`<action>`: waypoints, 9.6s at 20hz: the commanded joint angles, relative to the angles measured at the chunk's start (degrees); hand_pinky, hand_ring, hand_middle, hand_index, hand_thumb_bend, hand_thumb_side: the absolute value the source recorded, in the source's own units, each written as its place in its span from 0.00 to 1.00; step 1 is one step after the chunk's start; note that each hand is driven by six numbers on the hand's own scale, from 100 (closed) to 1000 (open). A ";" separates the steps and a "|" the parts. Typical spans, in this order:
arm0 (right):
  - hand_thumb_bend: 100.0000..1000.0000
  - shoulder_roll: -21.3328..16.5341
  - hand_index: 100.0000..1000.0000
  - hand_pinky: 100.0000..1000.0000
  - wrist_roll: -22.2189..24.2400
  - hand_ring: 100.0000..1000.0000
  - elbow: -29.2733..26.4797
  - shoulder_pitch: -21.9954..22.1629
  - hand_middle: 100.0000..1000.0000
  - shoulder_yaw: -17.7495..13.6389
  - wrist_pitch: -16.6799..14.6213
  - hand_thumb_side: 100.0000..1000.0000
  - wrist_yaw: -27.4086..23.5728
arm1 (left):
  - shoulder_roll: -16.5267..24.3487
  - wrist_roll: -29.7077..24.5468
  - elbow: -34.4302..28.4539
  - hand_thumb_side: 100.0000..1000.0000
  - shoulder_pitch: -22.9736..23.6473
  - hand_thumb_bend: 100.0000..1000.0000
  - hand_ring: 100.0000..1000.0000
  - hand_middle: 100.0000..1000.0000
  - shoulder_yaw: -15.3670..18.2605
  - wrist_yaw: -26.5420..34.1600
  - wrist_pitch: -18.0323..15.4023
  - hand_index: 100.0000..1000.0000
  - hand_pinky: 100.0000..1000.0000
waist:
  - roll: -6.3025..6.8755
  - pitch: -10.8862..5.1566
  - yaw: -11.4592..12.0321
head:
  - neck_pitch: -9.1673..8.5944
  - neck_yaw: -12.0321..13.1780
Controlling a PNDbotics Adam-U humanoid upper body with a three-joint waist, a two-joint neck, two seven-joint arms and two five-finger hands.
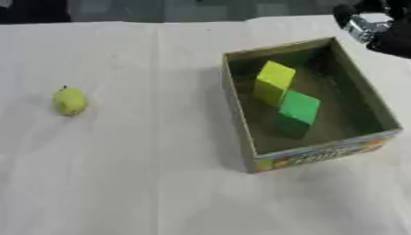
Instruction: Pick up the objects with one hand, pass them to the other hand, and then place them into the box on the other side of the table.
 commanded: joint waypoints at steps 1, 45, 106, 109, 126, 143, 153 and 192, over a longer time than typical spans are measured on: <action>0.26 -1.30 0.83 0.90 -0.33 0.70 -1.04 -0.79 0.71 -0.92 0.22 0.34 -0.39 | 4.86 -7.63 1.01 0.62 -1.68 0.44 0.67 0.61 -0.65 -1.22 -1.26 0.77 0.78 | 0.81 -0.65 -0.12 | -0.02 0.58; 0.27 -0.46 0.82 0.90 0.19 0.69 -0.36 -0.69 0.71 -0.10 0.80 0.33 0.14 | -4.82 -33.96 25.95 0.00 -23.28 0.38 0.75 0.70 -15.95 -15.53 -11.72 0.79 0.79 | 1.08 -1.09 -0.69 | -0.32 3.06; 0.24 0.14 0.81 0.90 0.20 0.69 -0.32 -0.23 0.71 -0.71 0.67 0.34 -0.09 | -8.72 -15.85 11.11 0.02 -21.02 0.00 0.56 0.46 -8.74 -8.79 -5.23 0.53 0.69 | 0.69 -0.95 -0.29 | -0.40 0.93; 0.24 0.11 0.82 0.90 0.04 0.69 -0.38 -0.17 0.71 -0.84 0.66 0.34 -0.17 | -8.36 -14.53 8.88 0.02 -20.26 0.00 0.55 0.46 -7.86 -7.45 -4.53 0.53 0.69 | 0.69 -0.98 -0.29 | -0.43 0.72; 0.23 0.12 0.82 0.90 -0.82 0.69 -0.65 0.05 0.71 -1.45 0.64 0.34 -0.62 | -8.49 -7.16 0.04 0.05 -18.27 0.00 0.51 0.43 -7.52 -5.08 -4.31 0.52 0.67 | 0.43 -0.86 -0.36 | -0.74 1.17; 0.23 0.47 0.82 0.90 -1.02 0.69 -0.96 -0.07 0.71 -1.56 0.81 0.34 -1.05 | -12.83 -3.48 -3.45 0.06 -20.22 0.00 0.49 0.41 -10.94 -5.76 -4.07 0.51 0.66 | 0.39 -0.89 -0.71 | -0.71 -1.04; 0.23 0.63 0.82 0.90 -1.15 0.69 -1.21 -0.16 0.71 -1.61 0.84 0.34 -1.31 | -16.28 -1.87 -4.21 0.08 -19.65 0.00 0.48 0.40 -11.59 -6.54 -4.49 0.51 0.66 | 0.14 -0.88 -0.63 | -1.22 -5.26; 0.31 7.81 0.85 0.94 15.41 0.77 -4.55 -16.96 0.79 10.16 0.98 0.37 6.29 | -22.80 -1.49 -5.08 0.02 -18.49 0.00 0.48 0.40 -15.36 -16.17 -12.02 0.50 0.65 | -1.35 -2.03 0.02 | 0.07 -5.51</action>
